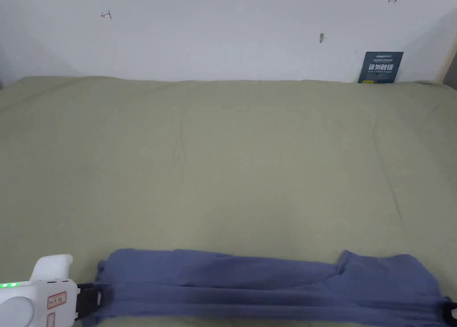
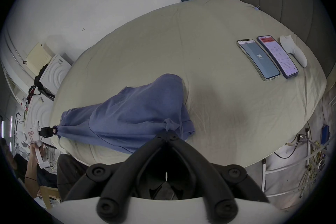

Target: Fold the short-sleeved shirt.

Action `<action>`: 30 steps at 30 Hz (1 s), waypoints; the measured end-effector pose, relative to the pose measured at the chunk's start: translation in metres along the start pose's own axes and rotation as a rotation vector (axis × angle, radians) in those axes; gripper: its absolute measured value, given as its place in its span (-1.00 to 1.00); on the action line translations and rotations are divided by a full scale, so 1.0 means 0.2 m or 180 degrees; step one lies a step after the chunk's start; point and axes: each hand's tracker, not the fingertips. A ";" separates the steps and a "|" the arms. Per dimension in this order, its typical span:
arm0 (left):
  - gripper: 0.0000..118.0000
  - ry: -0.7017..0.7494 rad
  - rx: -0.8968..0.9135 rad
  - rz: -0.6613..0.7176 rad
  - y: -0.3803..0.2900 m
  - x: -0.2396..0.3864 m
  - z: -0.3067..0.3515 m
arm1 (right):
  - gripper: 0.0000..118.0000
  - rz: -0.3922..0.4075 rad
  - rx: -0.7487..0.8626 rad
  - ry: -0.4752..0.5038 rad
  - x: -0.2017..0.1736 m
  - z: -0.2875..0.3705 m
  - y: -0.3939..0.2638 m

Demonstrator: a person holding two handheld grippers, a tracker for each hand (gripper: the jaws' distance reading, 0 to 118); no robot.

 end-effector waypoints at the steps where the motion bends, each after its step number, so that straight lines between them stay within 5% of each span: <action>1: 0.96 0.0172 -0.0023 -0.0081 0.00 0.01 -0.01 | 0.06 0.0005 -0.0017 -0.0074 -0.01 0.00 0.00; 2: 1.00 0.0298 -0.0113 -0.0152 0.00 0.00 -0.02 | 0.77 0.0010 -0.0089 -0.0285 -0.02 0.01 0.01; 3: 0.95 0.0353 0.0004 -0.0229 -0.02 -0.01 0.03 | 1.00 0.0016 -0.0109 -0.0297 -0.03 0.02 0.01; 7: 0.93 0.0228 0.0104 0.0052 0.01 -0.04 0.17 | 0.94 0.0017 0.0108 -0.0173 -0.10 0.12 -0.01; 9: 0.64 0.0075 0.0218 0.0178 0.01 -0.10 0.22 | 0.71 0.0011 0.0134 -0.0159 -0.16 0.16 -0.02; 10: -0.11 -0.0019 0.0237 0.0244 0.02 -0.13 0.24 | 0.09 0.0016 0.0258 -0.0107 -0.20 0.18 -0.03; 11: -0.60 -0.0072 0.0267 0.0286 0.04 -0.14 0.25 | -0.42 0.0044 0.0400 -0.0038 -0.24 0.20 -0.02; 12: -0.80 -0.0087 0.0318 0.0370 0.05 -0.16 0.25 | -0.70 0.0071 0.0424 -0.0060 -0.28 0.21 -0.02; 13: -0.80 -0.0118 0.0356 0.0470 0.06 -0.18 0.23 | -0.70 0.0103 0.0481 -0.0171 -0.33 0.20 -0.02; 14: -0.92 -0.0154 0.0338 0.0515 0.08 -0.20 0.22 | -1.00 0.0197 0.0737 -0.0348 -0.39 0.21 -0.02; 25: -0.92 -0.1080 -0.0122 0.0905 0.21 -0.34 -0.05 | -1.00 0.0229 0.0536 0.0065 -0.66 0.16 -0.01; 26: -0.89 -0.1310 -0.0215 0.0922 0.22 -0.37 -0.09 | -1.00 0.0242 0.0516 0.0059 -0.67 0.14 -0.02; 27: -0.65 -0.1524 -0.0329 0.0974 0.22 -0.38 -0.13 | -1.00 0.0274 0.0534 0.0031 -0.70 0.14 -0.03; 28: 0.27 -0.1638 -0.0405 0.0964 0.23 -0.39 -0.15 | -1.00 0.0281 0.0533 0.0043 -0.71 0.13 -0.04; 29: 0.95 -0.1683 -0.0498 0.0923 0.23 -0.38 -0.19 | -1.00 0.0270 0.0520 0.0058 -0.71 0.13 -0.04; 30: 1.00 -0.1715 -0.0615 0.0854 0.23 -0.38 -0.23 | -1.00 0.0236 0.0514 0.0048 -0.71 0.12 -0.04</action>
